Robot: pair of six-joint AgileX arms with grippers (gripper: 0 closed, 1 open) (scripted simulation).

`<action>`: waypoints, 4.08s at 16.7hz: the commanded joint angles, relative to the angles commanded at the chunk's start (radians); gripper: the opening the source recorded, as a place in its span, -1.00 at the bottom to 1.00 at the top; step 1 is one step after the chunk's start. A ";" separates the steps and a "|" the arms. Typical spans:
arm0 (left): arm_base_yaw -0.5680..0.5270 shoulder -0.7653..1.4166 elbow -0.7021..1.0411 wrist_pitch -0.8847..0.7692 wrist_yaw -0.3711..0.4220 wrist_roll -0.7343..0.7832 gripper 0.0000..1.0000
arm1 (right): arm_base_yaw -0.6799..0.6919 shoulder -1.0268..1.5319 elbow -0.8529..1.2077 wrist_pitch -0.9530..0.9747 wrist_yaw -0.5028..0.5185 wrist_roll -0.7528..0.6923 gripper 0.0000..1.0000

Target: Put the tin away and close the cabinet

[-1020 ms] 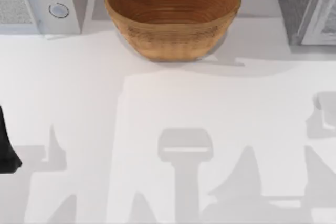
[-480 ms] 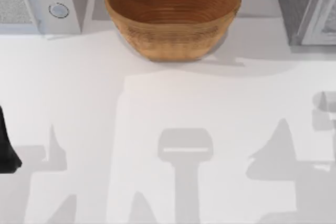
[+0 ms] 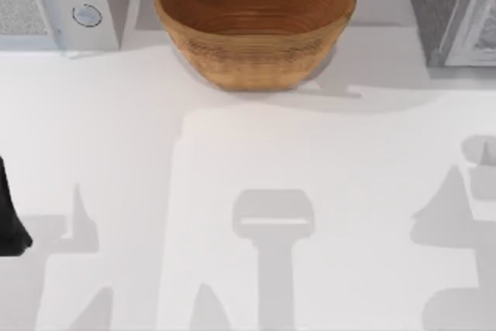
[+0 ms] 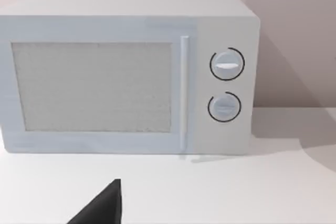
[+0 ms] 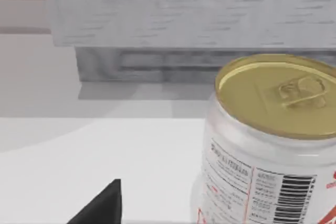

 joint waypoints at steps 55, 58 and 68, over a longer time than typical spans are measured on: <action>0.000 0.000 0.000 0.000 0.000 0.000 1.00 | 0.028 -0.085 0.287 -0.374 0.027 0.008 -1.00; 0.000 0.000 0.000 0.000 0.000 0.000 1.00 | 0.028 -0.277 0.302 -0.613 0.026 0.008 -1.00; 0.000 0.000 0.000 0.000 0.000 0.000 1.00 | 0.028 -0.555 0.343 -0.912 0.021 0.009 -1.00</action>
